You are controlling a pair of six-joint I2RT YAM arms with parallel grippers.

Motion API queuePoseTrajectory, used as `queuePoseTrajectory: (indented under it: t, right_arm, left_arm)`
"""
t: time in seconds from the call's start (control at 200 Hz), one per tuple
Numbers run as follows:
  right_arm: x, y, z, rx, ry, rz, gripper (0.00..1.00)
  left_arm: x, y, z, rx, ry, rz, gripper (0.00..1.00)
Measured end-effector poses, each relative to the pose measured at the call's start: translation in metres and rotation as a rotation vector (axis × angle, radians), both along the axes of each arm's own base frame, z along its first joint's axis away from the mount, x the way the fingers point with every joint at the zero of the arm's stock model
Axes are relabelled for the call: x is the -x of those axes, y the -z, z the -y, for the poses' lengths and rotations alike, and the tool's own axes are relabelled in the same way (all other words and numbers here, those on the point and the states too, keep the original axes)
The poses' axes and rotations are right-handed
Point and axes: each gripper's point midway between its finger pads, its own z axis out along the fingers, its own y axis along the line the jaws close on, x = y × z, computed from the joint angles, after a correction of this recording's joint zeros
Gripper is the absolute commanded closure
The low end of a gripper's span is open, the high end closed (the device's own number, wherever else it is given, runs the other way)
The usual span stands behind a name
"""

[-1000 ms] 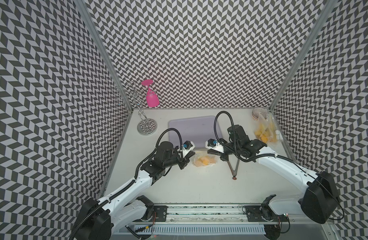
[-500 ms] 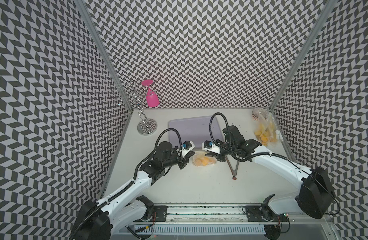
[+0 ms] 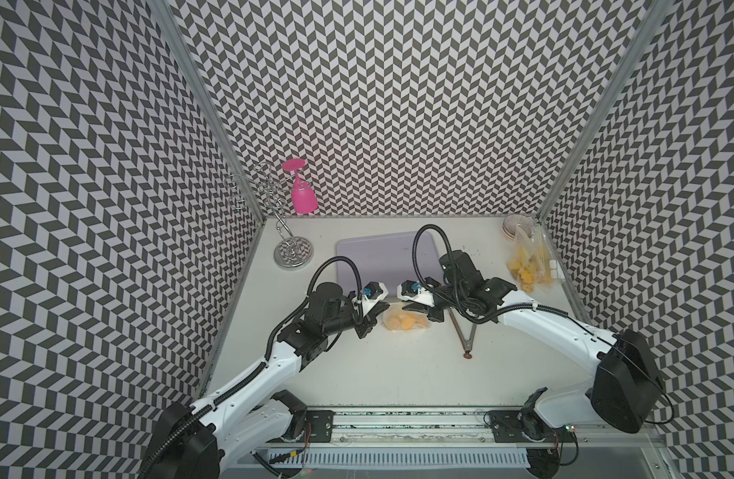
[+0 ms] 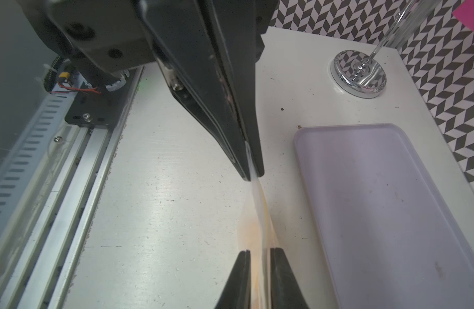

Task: Put the cookies into a resealable bag to prevent moisture
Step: Close the ziploc bag at the center of the board.

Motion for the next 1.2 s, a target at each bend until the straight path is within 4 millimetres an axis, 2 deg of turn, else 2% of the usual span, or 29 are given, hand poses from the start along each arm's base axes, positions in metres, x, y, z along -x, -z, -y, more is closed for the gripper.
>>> queuePoseTrajectory:
  t: [0.075,0.095,0.145,0.21,0.25,0.28,0.34,0.426,0.461,0.481,0.506,0.531,0.616,0.666,0.691,0.711,0.756,0.826,0.866,0.886,0.896,0.941,1.001,1.036,1.051,1.071,1.106,1.171,1.196]
  right_arm:
    - [0.003,0.0,-0.003,-0.003,-0.007,-0.01,0.77]
    - [0.003,0.0,-0.004,-0.002,-0.008,-0.014,0.79]
    - [0.004,0.0,-0.007,-0.007,-0.016,-0.014,1.0]
    - [0.005,-0.001,-0.01,-0.009,-0.024,-0.012,0.99]
    - [0.005,-0.001,-0.01,-0.009,-0.024,-0.015,0.82]
    - [0.005,-0.001,-0.01,-0.011,-0.024,-0.016,0.81]
    - [0.006,-0.002,-0.012,-0.019,-0.032,-0.015,1.0]
    - [0.008,-0.004,-0.014,-0.027,-0.041,-0.016,1.0]
    - [0.008,-0.005,-0.014,-0.03,-0.043,-0.019,0.83]
    - [0.009,-0.005,-0.014,-0.031,-0.041,-0.024,0.8]
    - [0.009,-0.005,-0.015,-0.033,-0.044,-0.024,0.84]
    - [0.009,-0.006,-0.015,-0.037,-0.047,-0.023,0.99]
    - [0.009,-0.008,-0.017,-0.048,-0.048,-0.021,1.0]
    - [0.008,-0.008,-0.017,-0.047,-0.042,-0.021,0.71]
    - [0.008,-0.008,-0.017,-0.045,-0.035,-0.023,0.68]
    - [0.007,-0.007,-0.016,-0.043,-0.032,-0.022,0.71]
    - [0.005,-0.006,-0.016,-0.035,-0.026,-0.012,1.0]
    - [0.002,-0.004,-0.014,-0.021,-0.001,-0.011,1.0]
    - [0.0,-0.004,-0.013,-0.015,0.007,-0.003,0.72]
    - [-0.001,-0.004,-0.013,-0.013,0.014,-0.001,0.68]
    - [-0.001,-0.004,-0.012,-0.011,0.017,0.001,0.69]
    - [-0.004,-0.002,-0.01,0.002,0.033,0.011,1.0]
    - [-0.007,0.0,-0.005,0.017,0.055,0.016,0.99]
    - [-0.008,0.0,-0.003,0.018,0.062,0.016,0.76]
    - [-0.009,0.0,-0.003,0.019,0.067,0.017,0.73]
    - [-0.009,0.0,-0.002,0.02,0.071,0.018,0.79]
    - [-0.01,0.001,0.002,0.027,0.084,0.023,1.0]
    - [-0.015,0.004,0.011,0.045,0.116,0.023,0.99]
    - [-0.017,0.004,0.014,0.045,0.127,0.017,0.84]
  left_arm:
    - [0.0,0.0,0.0,0.0,0.0,0.0,1.0]
    - [0.0,0.0,0.0,-0.001,-0.002,0.0,1.0]
    - [0.0,0.0,0.0,-0.001,-0.002,0.0,1.0]
    - [0.0,0.0,0.0,-0.001,-0.001,0.001,1.0]
    - [0.0,0.0,0.0,-0.001,-0.001,0.002,1.0]
    - [-0.001,0.0,-0.001,-0.001,-0.002,0.002,1.0]
    - [0.0,0.0,0.0,-0.002,0.0,0.002,1.0]
    - [0.0,0.0,0.0,-0.001,0.001,0.002,1.0]
    - [0.0,0.0,0.0,-0.001,0.001,0.002,1.0]
    - [0.0,0.0,0.0,-0.001,0.001,0.002,1.0]
    - [0.0,0.0,0.0,-0.001,0.0,0.002,1.0]
    - [0.0,0.0,0.0,-0.001,-0.001,0.002,1.0]
    - [0.0,0.0,0.0,-0.002,-0.001,0.002,1.0]
    - [0.0,0.0,0.0,-0.002,-0.002,0.002,1.0]
    - [-0.001,0.0,-0.001,-0.003,-0.004,0.003,1.0]
    - [-0.001,0.0,-0.001,-0.003,-0.005,0.003,1.0]
    - [-0.002,0.0,-0.001,-0.004,-0.009,0.005,1.0]
    - [-0.002,-0.001,-0.002,-0.004,-0.014,0.009,1.0]
    - [-0.002,-0.001,-0.002,-0.004,-0.016,0.01,1.0]
    - [-0.002,-0.001,-0.002,-0.005,-0.017,0.009,1.0]
    - [-0.002,-0.001,-0.002,-0.005,-0.017,0.009,1.0]
    - [-0.002,-0.001,-0.002,-0.005,-0.019,0.011,1.0]
    - [-0.002,-0.003,-0.003,-0.003,-0.021,0.016,1.0]
    - [-0.002,-0.003,-0.003,-0.003,-0.021,0.016,1.0]
    - [-0.002,-0.003,-0.002,-0.003,-0.02,0.016,1.0]
    - [-0.002,-0.003,-0.002,-0.003,-0.018,0.016,1.0]
    - [-0.002,-0.003,-0.002,-0.003,-0.02,0.017,1.0]
    - [-0.002,-0.005,-0.003,-0.002,-0.025,0.022,1.0]
    - [-0.002,-0.005,-0.003,-0.001,-0.025,0.024,1.0]
